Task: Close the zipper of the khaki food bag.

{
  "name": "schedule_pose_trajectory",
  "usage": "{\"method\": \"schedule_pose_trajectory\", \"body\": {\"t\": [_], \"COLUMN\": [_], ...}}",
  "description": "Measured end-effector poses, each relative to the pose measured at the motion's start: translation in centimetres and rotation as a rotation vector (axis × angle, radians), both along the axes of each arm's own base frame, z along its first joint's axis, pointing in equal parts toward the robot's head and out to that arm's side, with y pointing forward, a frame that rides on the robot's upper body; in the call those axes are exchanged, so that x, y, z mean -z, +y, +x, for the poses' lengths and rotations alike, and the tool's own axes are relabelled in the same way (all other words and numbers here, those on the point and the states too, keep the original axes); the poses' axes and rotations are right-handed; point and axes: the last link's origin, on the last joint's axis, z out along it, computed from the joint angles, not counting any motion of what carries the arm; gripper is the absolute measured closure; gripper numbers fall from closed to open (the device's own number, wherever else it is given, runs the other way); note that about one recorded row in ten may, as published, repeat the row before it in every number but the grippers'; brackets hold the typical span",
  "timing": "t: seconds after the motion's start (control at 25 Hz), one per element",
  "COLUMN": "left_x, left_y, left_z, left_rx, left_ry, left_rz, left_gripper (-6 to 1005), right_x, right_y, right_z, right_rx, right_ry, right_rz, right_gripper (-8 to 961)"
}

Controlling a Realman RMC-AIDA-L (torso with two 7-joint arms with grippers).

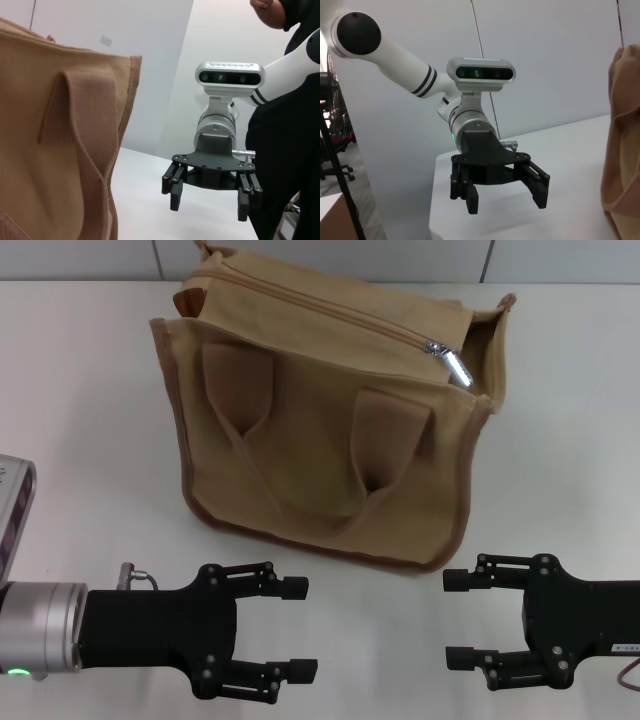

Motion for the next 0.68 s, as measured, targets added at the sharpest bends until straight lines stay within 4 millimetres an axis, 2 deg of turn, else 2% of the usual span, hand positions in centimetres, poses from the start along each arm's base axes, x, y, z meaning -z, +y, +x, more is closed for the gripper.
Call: {"method": "schedule_pose_trajectory", "body": {"t": [0.68], "left_x": [-0.23], "left_y": [-0.20], "left_z": [-0.06], "left_rx": [0.002], "left_ry": [-0.007], "left_rz": [-0.006], "left_gripper": [174], "right_x": [-0.03], "right_y": [-0.02], "right_z": [-0.07], "right_rx": [0.002], "right_ry": [0.009], "right_rz": [0.002], "right_gripper": [201]}}
